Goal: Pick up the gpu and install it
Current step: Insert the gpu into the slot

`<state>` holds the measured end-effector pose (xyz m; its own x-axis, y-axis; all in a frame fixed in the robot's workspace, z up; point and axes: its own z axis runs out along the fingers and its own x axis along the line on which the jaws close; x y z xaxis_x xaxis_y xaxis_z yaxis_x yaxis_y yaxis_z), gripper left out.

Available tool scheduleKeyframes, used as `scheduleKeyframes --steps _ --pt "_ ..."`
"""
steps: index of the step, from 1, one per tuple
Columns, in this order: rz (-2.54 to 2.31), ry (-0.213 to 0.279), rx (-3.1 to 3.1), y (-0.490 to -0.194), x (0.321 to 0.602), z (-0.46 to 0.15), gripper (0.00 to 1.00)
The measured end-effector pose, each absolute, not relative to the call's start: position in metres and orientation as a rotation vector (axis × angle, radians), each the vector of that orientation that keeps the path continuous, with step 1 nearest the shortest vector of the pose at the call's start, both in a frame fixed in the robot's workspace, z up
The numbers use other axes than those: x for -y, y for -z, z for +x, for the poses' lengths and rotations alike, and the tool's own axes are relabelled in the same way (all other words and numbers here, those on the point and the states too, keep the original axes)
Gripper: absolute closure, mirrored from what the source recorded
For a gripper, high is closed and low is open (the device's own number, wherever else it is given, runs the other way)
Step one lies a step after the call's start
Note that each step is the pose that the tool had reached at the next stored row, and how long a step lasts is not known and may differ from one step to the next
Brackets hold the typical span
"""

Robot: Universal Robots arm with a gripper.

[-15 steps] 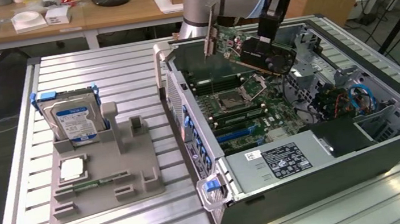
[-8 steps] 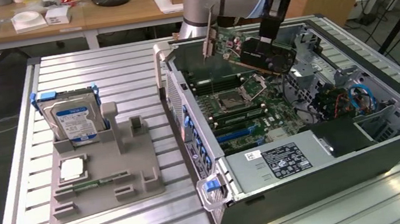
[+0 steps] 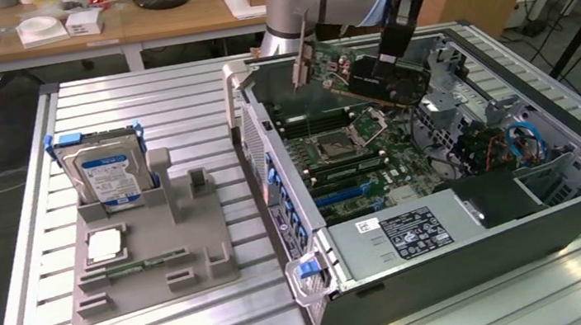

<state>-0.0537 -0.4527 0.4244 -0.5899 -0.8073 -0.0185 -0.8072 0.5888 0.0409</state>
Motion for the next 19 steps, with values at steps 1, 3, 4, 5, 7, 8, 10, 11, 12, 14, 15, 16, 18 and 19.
scheduleKeyframes --steps 1,3,4,5,7,8,10,11,12,14,15,16,18,19 --pt "1.436 0.07 2.791 -0.4244 0.4527 -0.0537 0.74" --pt "1.465 0.07 2.775 -0.4244 0.4527 -0.0536 0.74" --pt "1.48 0.07 2.767 -0.4244 0.4527 -0.0537 0.74" --pt "1.495 0.07 2.759 -0.4244 0.4527 -0.0536 0.74" --pt "1.524 0.07 2.742 -0.4244 0.4527 -0.0537 0.74" --pt "1.539 0.07 2.734 -0.4244 0.4527 -0.0537 0.74" --pt "1.567 0.07 2.717 -0.4244 0.4527 -0.0536 0.74" --pt "1.582 0.07 2.708 -0.4244 0.4527 -0.0537 0.74" --pt "1.596 0.07 2.7 -0.4244 0.4527 -0.0537 0.74" --pt "1.625 0.07 2.681 -0.4244 0.4527 -0.0537 0.74" --pt "1.639 0.07 2.673 -0.4244 0.4527 -0.0536 0.74" --pt "1.653 0.07 2.664 -0.4244 0.4527 -0.0536 0.74" --pt "1.681 0.07 2.646 -0.4244 0.4527 -0.0537 0.74" --pt "1.696 0.07 2.636 -0.4244 0.4527 -0.0537 0.74"
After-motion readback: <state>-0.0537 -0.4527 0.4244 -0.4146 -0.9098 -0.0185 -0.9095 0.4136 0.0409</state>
